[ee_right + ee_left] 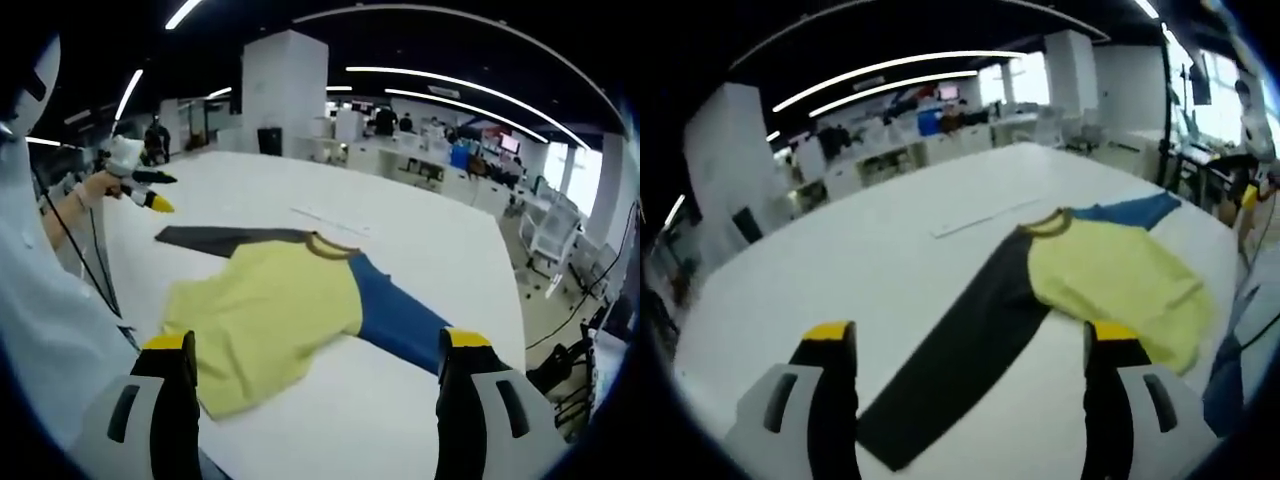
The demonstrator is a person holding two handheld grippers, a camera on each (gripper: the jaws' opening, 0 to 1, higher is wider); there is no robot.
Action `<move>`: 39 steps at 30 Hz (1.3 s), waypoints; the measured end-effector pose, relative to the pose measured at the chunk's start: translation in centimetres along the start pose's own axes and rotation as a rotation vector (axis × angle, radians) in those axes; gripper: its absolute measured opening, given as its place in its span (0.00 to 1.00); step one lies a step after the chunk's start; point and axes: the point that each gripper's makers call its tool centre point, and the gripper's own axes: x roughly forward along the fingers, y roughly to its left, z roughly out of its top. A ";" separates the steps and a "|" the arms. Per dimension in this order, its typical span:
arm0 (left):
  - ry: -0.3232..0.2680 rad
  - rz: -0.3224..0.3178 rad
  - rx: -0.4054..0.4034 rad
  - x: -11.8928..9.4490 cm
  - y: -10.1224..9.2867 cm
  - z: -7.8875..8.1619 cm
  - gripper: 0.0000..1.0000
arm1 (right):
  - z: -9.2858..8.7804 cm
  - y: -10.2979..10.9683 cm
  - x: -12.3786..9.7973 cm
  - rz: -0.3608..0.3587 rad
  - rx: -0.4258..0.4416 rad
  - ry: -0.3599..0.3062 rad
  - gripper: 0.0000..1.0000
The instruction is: Fold the garment on the visible template until the final outline fits inside the template.
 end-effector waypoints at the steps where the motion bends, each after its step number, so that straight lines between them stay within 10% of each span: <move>1: 0.001 -0.007 0.004 0.0 -0.2 0.0 0.92 | -0.1 0.0 0.0 0.000 0.000 0.002 1.00; 39: -0.088 -0.150 0.023 -2.9 -6.1 2.9 0.99 | -0.2 -0.1 0.0 0.008 -0.005 0.007 1.00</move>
